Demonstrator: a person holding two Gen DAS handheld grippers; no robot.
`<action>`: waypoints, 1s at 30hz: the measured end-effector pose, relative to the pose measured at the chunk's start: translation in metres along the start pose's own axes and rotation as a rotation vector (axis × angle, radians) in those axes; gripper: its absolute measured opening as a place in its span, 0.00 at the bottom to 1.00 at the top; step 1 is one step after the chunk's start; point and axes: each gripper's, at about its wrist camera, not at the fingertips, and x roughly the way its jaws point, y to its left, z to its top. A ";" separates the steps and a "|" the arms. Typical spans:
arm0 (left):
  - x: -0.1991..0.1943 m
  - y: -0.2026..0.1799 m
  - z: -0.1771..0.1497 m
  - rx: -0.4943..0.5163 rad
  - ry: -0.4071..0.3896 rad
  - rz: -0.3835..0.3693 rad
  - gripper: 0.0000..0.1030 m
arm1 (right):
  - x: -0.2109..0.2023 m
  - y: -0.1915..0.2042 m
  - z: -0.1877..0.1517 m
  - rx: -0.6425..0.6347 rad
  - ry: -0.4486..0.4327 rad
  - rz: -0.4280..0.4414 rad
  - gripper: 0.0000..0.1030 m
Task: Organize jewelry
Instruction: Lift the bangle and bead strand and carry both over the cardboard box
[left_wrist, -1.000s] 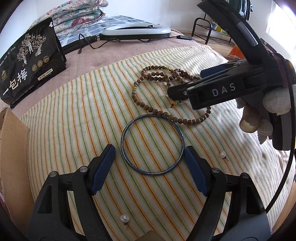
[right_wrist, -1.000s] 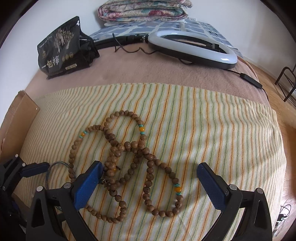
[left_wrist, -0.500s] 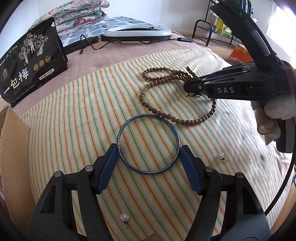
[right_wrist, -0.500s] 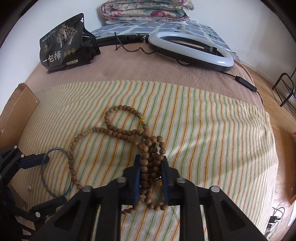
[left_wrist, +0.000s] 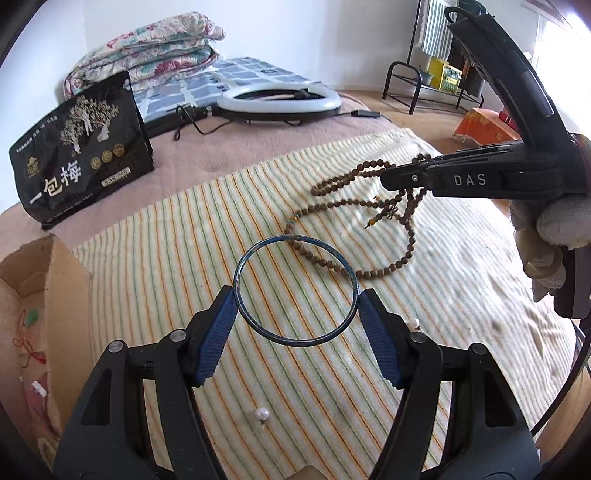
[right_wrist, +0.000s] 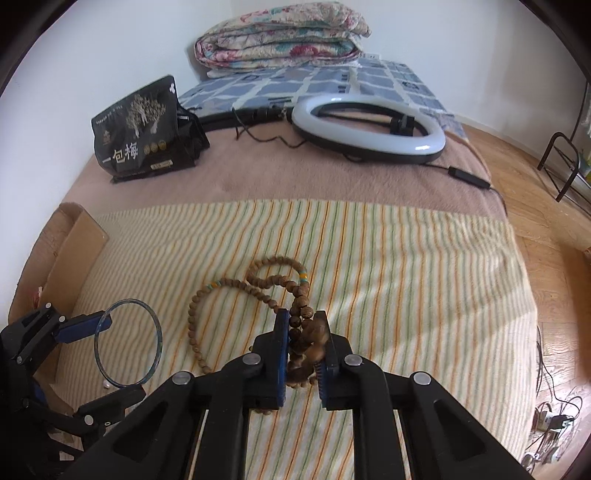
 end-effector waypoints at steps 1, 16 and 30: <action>-0.005 0.001 0.001 -0.002 -0.009 0.000 0.68 | -0.007 0.002 0.002 -0.002 -0.009 -0.001 0.10; -0.084 0.045 0.010 -0.081 -0.161 0.026 0.68 | -0.091 0.051 0.028 -0.060 -0.136 -0.030 0.10; -0.153 0.092 0.000 -0.139 -0.251 0.090 0.68 | -0.151 0.103 0.053 -0.131 -0.230 -0.037 0.10</action>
